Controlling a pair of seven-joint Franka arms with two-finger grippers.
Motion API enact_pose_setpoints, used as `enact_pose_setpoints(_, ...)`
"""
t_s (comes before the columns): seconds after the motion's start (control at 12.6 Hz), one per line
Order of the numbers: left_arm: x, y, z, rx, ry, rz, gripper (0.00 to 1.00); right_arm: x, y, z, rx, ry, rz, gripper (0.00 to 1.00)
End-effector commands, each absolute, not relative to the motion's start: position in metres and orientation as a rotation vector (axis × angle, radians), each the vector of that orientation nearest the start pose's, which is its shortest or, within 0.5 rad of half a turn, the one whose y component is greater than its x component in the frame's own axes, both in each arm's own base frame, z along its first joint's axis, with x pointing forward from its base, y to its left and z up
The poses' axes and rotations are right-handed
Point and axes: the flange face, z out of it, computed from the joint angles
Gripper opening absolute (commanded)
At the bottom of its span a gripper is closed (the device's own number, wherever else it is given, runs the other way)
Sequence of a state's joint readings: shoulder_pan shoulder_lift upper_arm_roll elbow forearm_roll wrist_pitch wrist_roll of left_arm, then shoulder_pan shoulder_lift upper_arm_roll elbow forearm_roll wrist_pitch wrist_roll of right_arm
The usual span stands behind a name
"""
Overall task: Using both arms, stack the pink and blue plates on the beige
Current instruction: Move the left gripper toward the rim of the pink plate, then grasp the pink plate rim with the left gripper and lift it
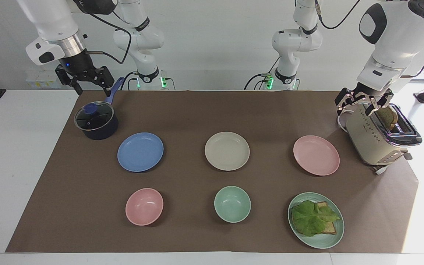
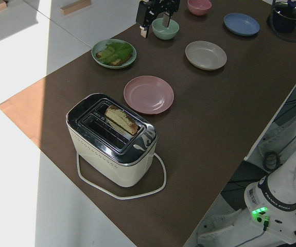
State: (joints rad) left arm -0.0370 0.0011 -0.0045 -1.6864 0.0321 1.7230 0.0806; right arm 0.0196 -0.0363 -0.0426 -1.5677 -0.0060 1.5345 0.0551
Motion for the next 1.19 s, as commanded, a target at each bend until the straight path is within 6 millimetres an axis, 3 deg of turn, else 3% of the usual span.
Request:
enact_pose_setpoints(0.0, 0.570, -0.020, 0.526, -3.113, 0.212, -0.078, 1.00, 0.537, -0.015, 0.645, -3.144, 0.140, -0.012, 1.00)
enact_pose_setpoints(0.32, 0.583, -0.015, 0.440, -3.116, 0.199, -0.050, 1.00, 0.537, -0.015, 0.645, -3.144, 0.140, -0.012, 1.00)
enact_pose_setpoints(0.4, 0.589, 0.001, 0.422, -3.120, 0.154, -0.030, 1.00, 0.537, -0.015, 0.645, -3.144, 0.140, -0.012, 1.00)
enact_pose_setpoints(0.64, 0.593, 0.027, 0.379, -3.127, 0.024, 0.058, 1.00, 0.537, -0.015, 0.645, -3.144, 0.140, -0.012, 1.00)
enact_pose_setpoints(0.8, 0.585, 0.027, 0.347, -3.126, -0.030, 0.106, 1.00, 0.537, -0.015, 0.645, -3.144, 0.140, -0.012, 1.00)
enact_pose_setpoints(1.11, 0.572, 0.033, 0.300, -3.116, -0.120, 0.247, 1.00, 0.537, -0.015, 0.645, -3.144, 0.140, -0.012, 1.00)
